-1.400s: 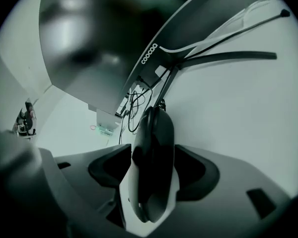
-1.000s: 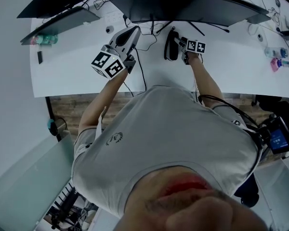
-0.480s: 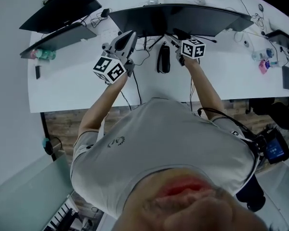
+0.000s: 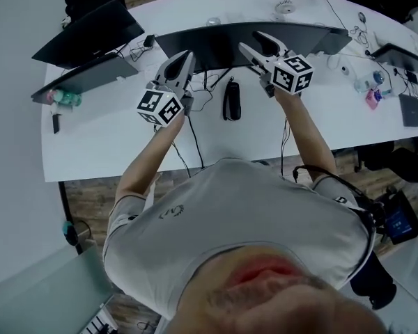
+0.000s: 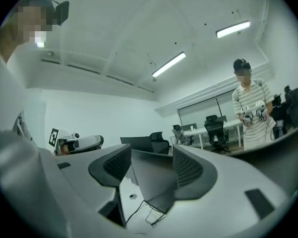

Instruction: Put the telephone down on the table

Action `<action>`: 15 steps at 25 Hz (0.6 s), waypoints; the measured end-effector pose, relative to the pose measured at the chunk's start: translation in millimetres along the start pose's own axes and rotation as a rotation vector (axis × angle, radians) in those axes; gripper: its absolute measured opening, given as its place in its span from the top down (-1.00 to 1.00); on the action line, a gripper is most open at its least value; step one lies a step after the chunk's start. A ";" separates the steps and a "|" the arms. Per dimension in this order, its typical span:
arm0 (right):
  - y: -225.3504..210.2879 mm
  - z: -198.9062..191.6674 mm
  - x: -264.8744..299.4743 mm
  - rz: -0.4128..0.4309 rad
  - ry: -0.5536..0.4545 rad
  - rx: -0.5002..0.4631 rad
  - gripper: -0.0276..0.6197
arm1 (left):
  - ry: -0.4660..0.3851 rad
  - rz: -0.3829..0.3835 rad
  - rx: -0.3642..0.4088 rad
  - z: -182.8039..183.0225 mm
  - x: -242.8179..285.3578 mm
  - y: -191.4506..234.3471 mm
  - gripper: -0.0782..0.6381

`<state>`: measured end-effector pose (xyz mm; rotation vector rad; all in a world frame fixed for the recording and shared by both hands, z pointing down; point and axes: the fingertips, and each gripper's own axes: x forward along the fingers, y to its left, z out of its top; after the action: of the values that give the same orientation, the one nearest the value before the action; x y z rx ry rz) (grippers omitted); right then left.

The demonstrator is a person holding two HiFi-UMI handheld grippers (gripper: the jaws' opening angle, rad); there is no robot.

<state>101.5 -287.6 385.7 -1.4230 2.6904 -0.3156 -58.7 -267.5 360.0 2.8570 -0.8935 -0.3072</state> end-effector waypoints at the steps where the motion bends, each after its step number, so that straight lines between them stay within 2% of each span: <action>1: 4.6 8.7 -3.4 -0.004 -0.015 -0.019 0.09 | -0.002 -0.006 0.009 3.0 -2.1 -1.6 0.76; 4: 4.6 20.7 -4.6 0.001 -0.025 -0.055 0.09 | -0.014 -0.013 0.030 6.2 1.2 -2.5 0.76; 9: 0.9 3.4 -1.7 0.019 0.036 -0.066 0.10 | -0.007 -0.032 0.033 -2.3 7.9 -7.3 0.76; 12: 3.0 3.1 -2.9 0.017 0.022 -0.050 0.39 | -0.004 -0.040 0.048 -1.6 2.6 -10.7 0.76; 14: 2.3 6.2 -6.3 0.006 0.003 -0.044 0.77 | -0.007 -0.032 0.044 -1.2 -1.7 -9.6 0.76; 15: 2.1 8.1 -8.0 0.001 -0.004 -0.041 0.82 | -0.006 -0.029 0.042 -1.9 -3.7 -9.5 0.76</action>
<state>105.7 -281.0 377.1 -1.4308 2.7103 -0.2584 -56.0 -257.5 360.6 2.9110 -0.8711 -0.3041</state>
